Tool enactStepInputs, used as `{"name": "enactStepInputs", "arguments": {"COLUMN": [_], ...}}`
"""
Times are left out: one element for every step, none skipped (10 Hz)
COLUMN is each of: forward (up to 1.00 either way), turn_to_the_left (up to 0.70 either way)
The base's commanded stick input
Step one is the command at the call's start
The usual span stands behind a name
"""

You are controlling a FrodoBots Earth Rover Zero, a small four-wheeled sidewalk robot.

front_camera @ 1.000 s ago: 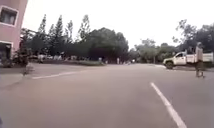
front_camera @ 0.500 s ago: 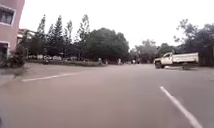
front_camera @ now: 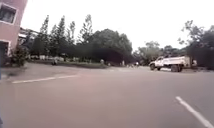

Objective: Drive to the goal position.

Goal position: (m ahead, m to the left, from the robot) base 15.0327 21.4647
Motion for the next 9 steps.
{"name": "enactStepInputs", "arguments": {"forward": [1.00, 1.00, 1.00, 1.00, 1.00, 1.00, 1.00, 1.00, 1.00], "turn_to_the_left": [0.00, 0.00, 0.00, 0.00, 0.16, 0.27, 0.27, 0.27, 0.15]}}
